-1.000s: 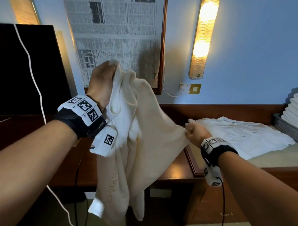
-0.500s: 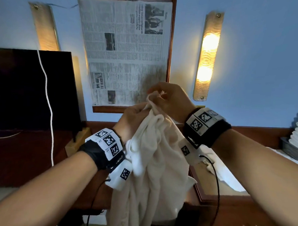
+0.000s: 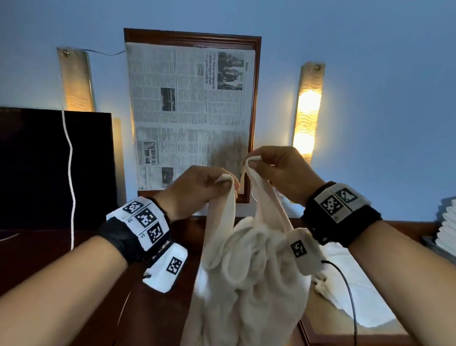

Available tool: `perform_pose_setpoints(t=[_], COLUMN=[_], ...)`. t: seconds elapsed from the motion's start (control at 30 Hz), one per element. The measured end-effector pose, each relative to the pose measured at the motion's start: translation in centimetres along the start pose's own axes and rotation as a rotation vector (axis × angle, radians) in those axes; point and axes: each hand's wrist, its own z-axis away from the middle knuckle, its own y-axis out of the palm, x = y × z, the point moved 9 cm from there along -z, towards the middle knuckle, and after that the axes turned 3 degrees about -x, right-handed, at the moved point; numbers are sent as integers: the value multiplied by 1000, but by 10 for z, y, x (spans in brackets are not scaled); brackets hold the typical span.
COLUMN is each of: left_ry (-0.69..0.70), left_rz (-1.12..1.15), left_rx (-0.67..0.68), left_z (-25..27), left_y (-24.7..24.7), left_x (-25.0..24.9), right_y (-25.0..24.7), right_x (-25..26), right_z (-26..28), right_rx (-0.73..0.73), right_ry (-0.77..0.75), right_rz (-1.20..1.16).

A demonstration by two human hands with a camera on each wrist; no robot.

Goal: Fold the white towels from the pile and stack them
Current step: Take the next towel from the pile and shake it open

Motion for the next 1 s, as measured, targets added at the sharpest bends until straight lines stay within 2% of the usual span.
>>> perform_pose_setpoints(t=[0.23, 0.33, 0.53, 0.77, 0.93, 1.0], left_ry=[142, 154, 140, 122, 43, -13], left_rz=[-21, 4, 134, 225, 279, 287], left_rx=[-207, -240, -255, -173, -267, -277], left_z=[-19, -22, -21, -22, -26, -23], left_y=[-58, -65, -64, -56, -62, -58], left_x=[-42, -43, -42, -44, -30, -22], right_y=[-15, -7, 0, 6, 30, 36], right_x=[48, 66, 84, 82, 68, 58], right_z=[-20, -28, -33, -34, -27, -24], right_rx=[26, 77, 82, 113, 298, 303], right_ry=[-66, -123, -201, -131, -52, 0], right_rz=[-28, -21, -49, -173, -303, -393])
